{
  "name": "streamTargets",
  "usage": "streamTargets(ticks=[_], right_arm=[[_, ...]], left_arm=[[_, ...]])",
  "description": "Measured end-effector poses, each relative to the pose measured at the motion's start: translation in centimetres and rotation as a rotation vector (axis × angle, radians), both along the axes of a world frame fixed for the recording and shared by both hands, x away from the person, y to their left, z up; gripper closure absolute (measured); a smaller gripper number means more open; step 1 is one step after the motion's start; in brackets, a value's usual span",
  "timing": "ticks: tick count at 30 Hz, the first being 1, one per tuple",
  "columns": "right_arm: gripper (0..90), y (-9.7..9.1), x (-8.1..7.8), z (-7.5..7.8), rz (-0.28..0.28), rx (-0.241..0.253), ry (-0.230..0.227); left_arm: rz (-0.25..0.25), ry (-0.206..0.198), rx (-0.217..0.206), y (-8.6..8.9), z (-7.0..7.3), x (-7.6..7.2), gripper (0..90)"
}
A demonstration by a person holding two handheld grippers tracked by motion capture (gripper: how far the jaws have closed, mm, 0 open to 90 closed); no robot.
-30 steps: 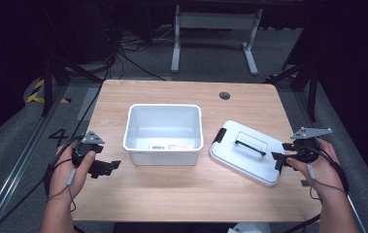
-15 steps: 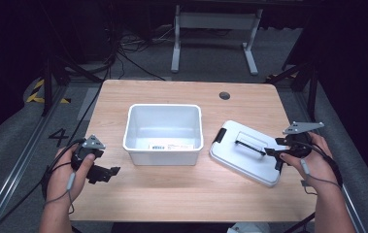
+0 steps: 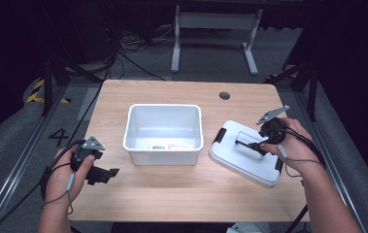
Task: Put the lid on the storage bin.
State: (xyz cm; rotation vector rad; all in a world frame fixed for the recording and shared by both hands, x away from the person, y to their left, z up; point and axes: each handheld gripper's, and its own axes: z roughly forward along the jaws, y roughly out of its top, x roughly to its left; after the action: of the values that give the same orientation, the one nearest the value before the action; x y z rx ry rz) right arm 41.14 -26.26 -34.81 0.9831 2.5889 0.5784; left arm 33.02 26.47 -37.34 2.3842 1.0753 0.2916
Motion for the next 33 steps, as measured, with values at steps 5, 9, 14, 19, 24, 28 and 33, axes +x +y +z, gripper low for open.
streamTargets(ticks=[5, 9, 14, 19, 24, 28, 33], right_arm=[[39.8, 0.8, 0.9, -0.9, 0.005, -0.066, 0.048], [39.8, 1.4, 1.5, -1.7, 0.009, -0.110, 0.085], [39.7, 2.0, 2.1, -2.7, 0.021, -0.157, 0.124], [42.8, 3.1, 2.9, -3.9, 0.026, -0.208, 0.175], [49.4, 3.6, 3.2, -4.4, 0.042, -0.251, 0.205], [53.4, 3.8, 3.7, -5.0, 0.050, -0.291, 0.223], [59.4, 3.7, 4.1, -5.1, 0.051, -0.346, 0.221]], left_arm=[[0.007, 0.012, -0.007, -0.2, 0.0, 0.0, 17.1], [0.002, 0.009, 0.001, -0.4, 0.0, 0.2, 17.1], [-0.003, -0.002, 0.006, -0.3, 0.0, 0.3, 17.1], [0.008, 0.003, 0.012, -0.1, 0.0, 0.2, 17.2], [0.000, -0.003, 0.010, 0.0, 0.0, 0.3, 17.1], [0.013, -0.004, 0.000, 0.2, 0.0, 0.2, 17.2], [0.013, -0.007, -0.007, 0.4, 0.1, 0.1, 17.1]])
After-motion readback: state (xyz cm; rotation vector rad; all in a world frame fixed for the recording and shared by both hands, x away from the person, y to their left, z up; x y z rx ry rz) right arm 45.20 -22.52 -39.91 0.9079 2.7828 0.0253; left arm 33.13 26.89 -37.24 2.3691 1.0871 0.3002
